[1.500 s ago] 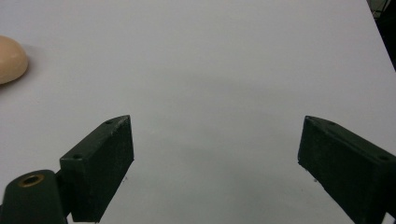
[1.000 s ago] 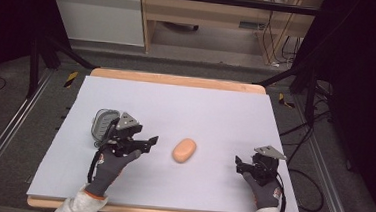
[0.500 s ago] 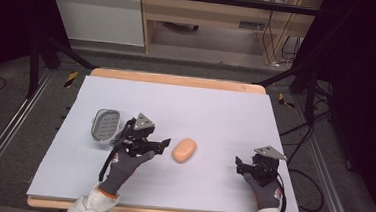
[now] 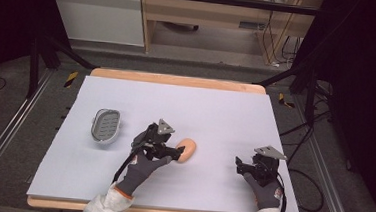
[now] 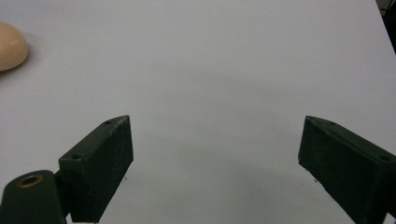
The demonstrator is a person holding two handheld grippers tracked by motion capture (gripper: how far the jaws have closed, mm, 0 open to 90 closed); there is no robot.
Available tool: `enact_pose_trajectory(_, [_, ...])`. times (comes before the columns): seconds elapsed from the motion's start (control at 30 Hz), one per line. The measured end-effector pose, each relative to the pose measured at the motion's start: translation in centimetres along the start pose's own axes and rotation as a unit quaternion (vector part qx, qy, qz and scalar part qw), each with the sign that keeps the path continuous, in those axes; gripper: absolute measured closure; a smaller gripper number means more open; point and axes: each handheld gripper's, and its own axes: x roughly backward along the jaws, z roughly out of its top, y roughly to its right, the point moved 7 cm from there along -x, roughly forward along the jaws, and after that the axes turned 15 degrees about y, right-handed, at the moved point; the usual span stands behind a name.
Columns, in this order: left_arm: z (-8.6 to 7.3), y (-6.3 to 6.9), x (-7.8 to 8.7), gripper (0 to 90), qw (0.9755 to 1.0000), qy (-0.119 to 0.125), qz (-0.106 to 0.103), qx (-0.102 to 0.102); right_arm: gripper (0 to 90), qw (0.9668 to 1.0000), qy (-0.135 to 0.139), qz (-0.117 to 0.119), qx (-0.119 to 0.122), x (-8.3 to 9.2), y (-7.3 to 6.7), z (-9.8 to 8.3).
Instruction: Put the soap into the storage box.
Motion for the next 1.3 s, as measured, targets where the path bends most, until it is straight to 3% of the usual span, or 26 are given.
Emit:
enact_pose_trajectory(0.53, [-1.3, 1.1, -3.4, 22.7, 0.9989, -0.044, 0.001, -0.018, 10.3, 1.0000, -0.001, 0.002, -0.003, 0.0, -0.1, 0.0])
enact_pose_trajectory(1.03, [-2.2, 1.8, -4.9, 22.1, 0.9970, -0.073, -0.002, -0.028, 9.7, 1.0000, -0.006, 0.004, -0.001, -0.1, -0.2, -0.1])
enact_pose_trajectory(1.3, [-2.9, 1.6, -5.8, 24.6, 0.9954, -0.093, -0.001, -0.023, 9.7, 0.9999, -0.009, 0.005, -0.002, -0.2, -0.1, -0.2])
